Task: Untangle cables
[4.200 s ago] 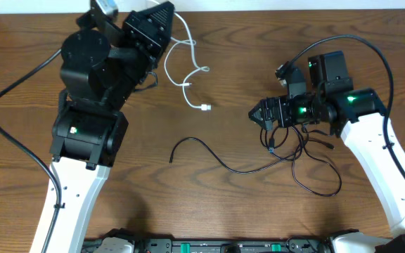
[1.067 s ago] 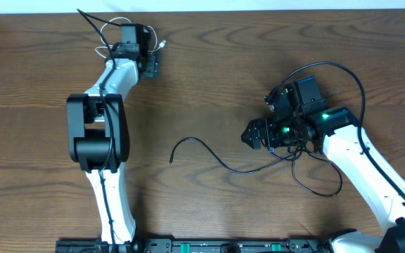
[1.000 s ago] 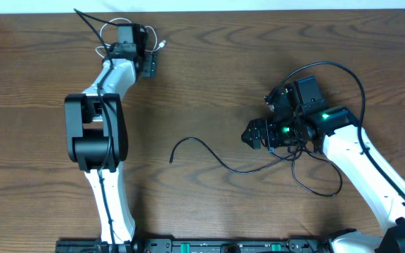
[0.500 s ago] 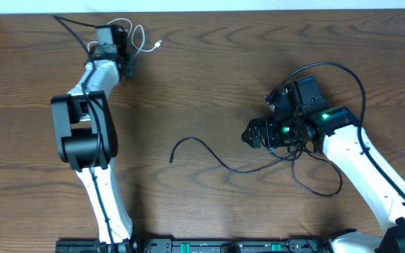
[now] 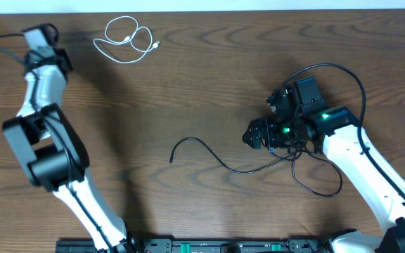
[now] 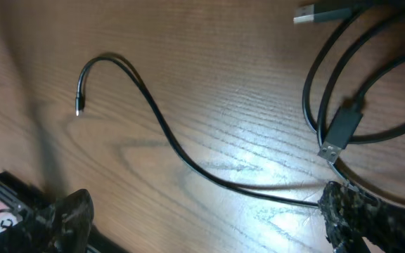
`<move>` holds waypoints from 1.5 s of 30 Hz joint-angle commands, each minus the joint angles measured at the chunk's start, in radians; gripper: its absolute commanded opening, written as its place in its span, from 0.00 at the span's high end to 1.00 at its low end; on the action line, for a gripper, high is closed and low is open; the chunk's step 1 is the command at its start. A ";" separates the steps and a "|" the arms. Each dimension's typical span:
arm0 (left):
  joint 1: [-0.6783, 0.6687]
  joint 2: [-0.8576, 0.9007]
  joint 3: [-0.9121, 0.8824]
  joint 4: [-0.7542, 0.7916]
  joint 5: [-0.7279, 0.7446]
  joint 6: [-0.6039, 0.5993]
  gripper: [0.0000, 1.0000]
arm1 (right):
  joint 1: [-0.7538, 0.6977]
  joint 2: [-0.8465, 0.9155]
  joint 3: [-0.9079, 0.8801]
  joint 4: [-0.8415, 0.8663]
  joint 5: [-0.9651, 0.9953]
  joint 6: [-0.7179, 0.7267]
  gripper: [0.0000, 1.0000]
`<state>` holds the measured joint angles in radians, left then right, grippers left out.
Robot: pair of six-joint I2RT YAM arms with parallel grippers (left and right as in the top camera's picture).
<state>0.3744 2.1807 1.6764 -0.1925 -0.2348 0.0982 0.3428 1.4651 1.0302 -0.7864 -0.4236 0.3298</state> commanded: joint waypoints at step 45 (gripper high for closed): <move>-0.315 0.290 0.020 0.174 0.170 0.029 0.61 | 0.006 -0.006 -0.006 -0.054 0.022 0.006 0.01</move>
<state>0.0250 2.4012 1.7023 0.0048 0.0147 0.1116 0.3428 1.4651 1.0298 -0.8295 -0.4088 0.3298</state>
